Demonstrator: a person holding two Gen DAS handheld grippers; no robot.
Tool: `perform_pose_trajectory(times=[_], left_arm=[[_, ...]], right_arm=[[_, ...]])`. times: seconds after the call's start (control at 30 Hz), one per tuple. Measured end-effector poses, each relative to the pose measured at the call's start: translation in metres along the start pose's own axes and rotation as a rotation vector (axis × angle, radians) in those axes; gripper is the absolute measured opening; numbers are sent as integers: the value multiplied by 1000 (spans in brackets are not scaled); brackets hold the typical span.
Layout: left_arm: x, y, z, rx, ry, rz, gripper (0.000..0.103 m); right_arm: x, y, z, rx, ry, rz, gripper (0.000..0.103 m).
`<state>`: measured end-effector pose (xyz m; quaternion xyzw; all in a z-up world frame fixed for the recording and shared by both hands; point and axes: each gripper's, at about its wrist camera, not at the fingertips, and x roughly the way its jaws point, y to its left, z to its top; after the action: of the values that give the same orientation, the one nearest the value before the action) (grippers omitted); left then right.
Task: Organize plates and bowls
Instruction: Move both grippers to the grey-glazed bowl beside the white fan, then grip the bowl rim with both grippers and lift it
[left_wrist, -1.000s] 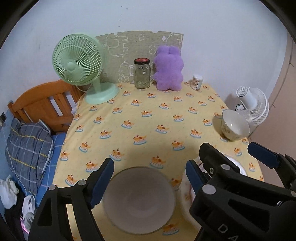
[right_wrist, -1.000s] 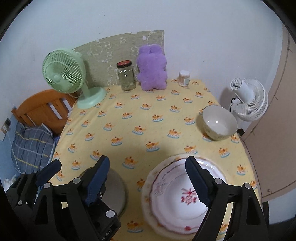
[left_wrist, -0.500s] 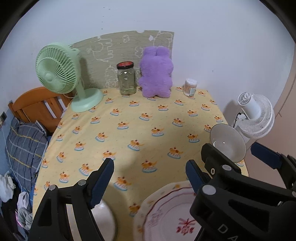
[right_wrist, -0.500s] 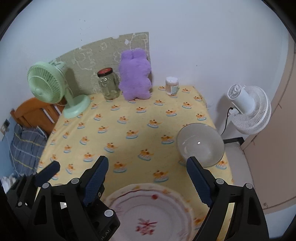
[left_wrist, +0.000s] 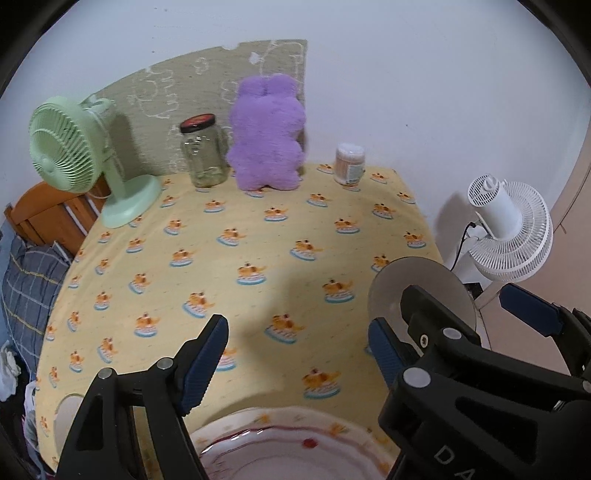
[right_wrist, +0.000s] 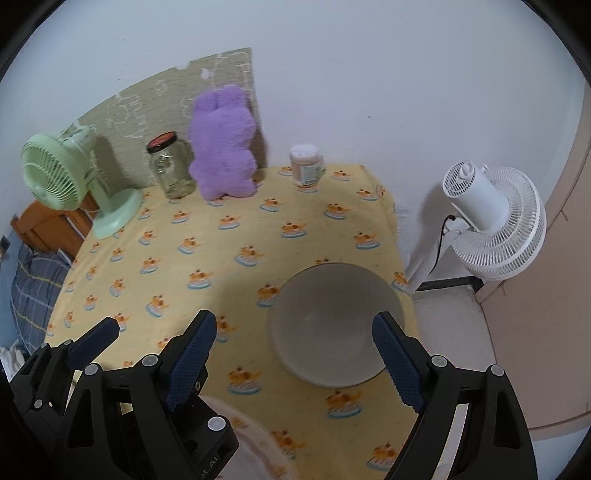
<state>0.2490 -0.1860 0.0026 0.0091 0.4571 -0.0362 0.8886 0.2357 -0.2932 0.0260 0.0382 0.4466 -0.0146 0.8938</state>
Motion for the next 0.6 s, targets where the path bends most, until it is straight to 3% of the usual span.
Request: perform_pose_trajectory(times=[0.2, 0.5, 0.6], left_arm=[[28, -29, 8, 15, 34, -29, 66], [63, -54, 11, 43, 100, -45, 45], [73, -58, 12, 46, 119, -45, 39]], right_arm=[[24, -32, 6, 34, 11, -17, 88], [59, -67, 7, 96, 62, -53, 71], [70, -71, 7, 103, 86, -58, 59]])
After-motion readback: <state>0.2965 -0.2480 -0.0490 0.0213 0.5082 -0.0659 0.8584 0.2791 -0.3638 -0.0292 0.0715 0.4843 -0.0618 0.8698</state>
